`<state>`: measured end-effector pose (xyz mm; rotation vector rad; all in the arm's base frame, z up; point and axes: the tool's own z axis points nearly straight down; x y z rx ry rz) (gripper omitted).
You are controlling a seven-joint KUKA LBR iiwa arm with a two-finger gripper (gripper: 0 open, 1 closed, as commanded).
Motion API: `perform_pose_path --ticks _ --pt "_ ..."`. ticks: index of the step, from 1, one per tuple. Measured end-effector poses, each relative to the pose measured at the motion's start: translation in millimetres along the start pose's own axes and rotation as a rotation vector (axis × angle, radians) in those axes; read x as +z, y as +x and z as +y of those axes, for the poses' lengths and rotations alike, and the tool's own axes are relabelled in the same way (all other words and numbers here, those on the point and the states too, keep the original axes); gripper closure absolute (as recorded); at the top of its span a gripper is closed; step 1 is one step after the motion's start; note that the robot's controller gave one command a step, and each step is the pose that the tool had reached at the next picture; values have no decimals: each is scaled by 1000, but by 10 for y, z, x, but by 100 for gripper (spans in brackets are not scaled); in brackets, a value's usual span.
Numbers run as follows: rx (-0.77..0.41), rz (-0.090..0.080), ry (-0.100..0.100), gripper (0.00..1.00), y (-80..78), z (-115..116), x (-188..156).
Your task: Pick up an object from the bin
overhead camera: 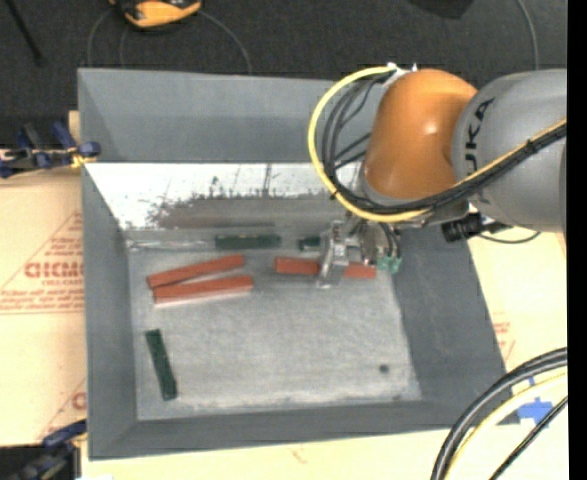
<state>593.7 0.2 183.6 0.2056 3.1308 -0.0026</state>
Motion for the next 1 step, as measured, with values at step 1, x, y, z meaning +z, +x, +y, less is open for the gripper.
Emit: perform_pose_path --ticks 1 --pt "1 7 0 100 -15 -86 -430"
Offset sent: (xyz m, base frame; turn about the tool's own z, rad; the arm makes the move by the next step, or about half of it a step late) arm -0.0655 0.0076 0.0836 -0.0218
